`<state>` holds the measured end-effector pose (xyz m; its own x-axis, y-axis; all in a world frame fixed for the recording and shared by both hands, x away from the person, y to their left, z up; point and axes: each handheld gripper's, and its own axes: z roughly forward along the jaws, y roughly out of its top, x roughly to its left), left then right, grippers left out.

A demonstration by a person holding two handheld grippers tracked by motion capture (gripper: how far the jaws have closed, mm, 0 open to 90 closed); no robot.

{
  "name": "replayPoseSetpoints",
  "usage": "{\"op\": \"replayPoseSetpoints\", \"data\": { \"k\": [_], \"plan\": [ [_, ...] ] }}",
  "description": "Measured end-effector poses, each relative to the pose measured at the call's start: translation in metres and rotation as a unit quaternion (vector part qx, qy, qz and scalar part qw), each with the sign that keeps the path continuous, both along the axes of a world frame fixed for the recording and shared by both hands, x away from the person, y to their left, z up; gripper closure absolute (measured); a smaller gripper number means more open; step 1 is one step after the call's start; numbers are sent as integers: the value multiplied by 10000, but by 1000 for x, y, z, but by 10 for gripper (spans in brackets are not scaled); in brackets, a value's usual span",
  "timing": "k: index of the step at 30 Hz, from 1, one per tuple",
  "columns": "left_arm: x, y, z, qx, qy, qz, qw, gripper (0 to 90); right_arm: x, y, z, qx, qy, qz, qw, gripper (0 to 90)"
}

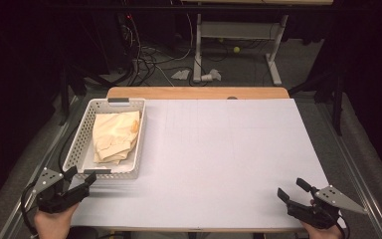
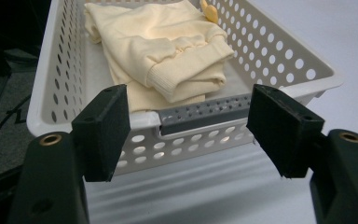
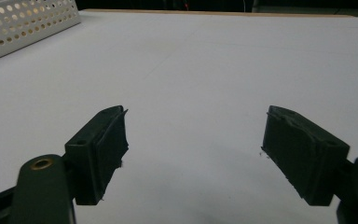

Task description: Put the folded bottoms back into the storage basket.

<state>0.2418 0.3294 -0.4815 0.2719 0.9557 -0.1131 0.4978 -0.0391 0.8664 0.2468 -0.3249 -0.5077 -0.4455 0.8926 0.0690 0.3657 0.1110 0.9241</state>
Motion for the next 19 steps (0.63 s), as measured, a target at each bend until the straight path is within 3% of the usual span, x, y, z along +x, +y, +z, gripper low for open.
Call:
{"op": "replayPoseSetpoints", "data": {
  "k": [3, 19],
  "plan": [
    [-4, 1, -2, -71, -96, 10, 9999, 286, 0, 0, 0, -1, 0, 0, 10000, 226],
    [-15, 4, -10, -216, -92, 211, 9995, 285, 0, 0, 0, 12, -15, 12, 10000, 226]
  ]
}}
